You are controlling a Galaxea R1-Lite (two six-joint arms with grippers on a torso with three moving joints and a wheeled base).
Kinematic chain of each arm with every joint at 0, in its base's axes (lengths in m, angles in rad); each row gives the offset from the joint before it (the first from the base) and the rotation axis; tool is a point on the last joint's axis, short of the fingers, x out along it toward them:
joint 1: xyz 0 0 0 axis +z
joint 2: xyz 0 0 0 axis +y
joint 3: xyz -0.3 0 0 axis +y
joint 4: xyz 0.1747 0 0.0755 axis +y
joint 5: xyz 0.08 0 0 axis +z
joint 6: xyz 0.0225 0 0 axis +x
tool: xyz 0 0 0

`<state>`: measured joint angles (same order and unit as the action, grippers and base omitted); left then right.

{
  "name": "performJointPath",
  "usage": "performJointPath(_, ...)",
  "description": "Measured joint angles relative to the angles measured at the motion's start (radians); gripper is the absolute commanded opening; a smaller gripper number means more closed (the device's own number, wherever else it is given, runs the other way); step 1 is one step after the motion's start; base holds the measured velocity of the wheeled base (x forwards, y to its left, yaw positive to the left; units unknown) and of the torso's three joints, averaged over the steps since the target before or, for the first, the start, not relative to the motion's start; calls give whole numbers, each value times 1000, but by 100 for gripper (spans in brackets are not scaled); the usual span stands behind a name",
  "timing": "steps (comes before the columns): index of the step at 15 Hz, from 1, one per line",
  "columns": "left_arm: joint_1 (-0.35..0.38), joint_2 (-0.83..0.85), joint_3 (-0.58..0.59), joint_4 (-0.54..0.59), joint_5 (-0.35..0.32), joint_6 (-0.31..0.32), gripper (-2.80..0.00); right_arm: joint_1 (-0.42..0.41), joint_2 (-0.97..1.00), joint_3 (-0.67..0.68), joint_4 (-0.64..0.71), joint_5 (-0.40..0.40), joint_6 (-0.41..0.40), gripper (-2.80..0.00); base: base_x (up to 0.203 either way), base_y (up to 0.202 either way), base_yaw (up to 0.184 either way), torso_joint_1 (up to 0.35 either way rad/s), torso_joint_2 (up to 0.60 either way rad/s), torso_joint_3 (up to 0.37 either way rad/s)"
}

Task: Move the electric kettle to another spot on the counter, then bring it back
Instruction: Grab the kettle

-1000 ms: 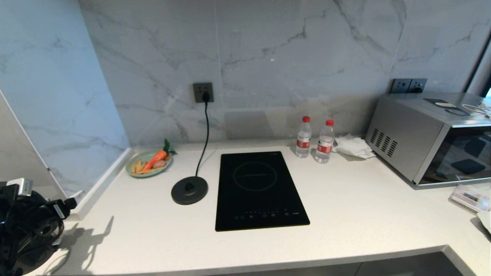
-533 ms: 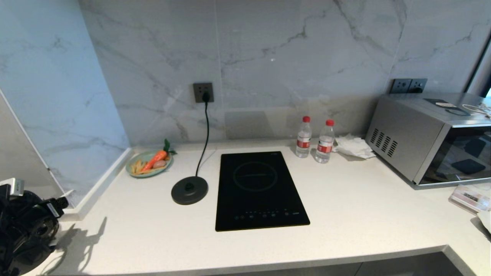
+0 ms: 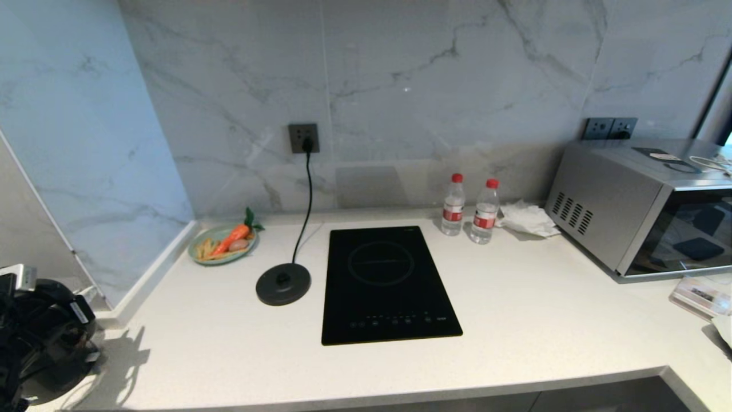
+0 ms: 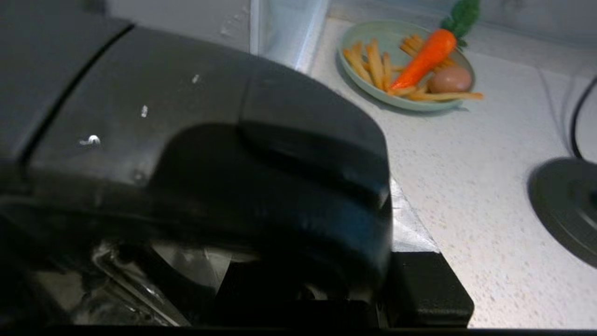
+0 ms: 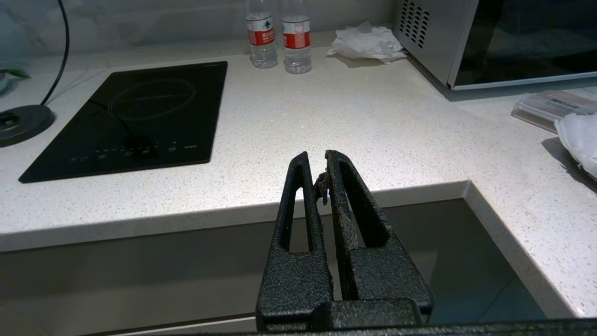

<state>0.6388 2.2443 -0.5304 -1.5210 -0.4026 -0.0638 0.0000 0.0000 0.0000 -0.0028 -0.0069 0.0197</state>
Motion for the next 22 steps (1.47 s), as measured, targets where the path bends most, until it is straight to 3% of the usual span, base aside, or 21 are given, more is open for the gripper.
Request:
performJointPath(5,11,-23,23,1,-15,-26,-280,0,0,0,0,-1,0,-280,0,0,0,0,0,0)
performJointPath(8,27,-89,94,3,-72,-35,-280,0,0,0,0,0,0,-280,0,0,0,0,0,0)
performJointPath(15,37,-273,254,4,-123,-32,-280,0,0,0,0,0,0,-280,0,0,0,0,0,0)
performJointPath(22,-64,-411,287,0,-107,-43,-280,0,0,0,0,0,1,-280,0,0,0,0,0,0)
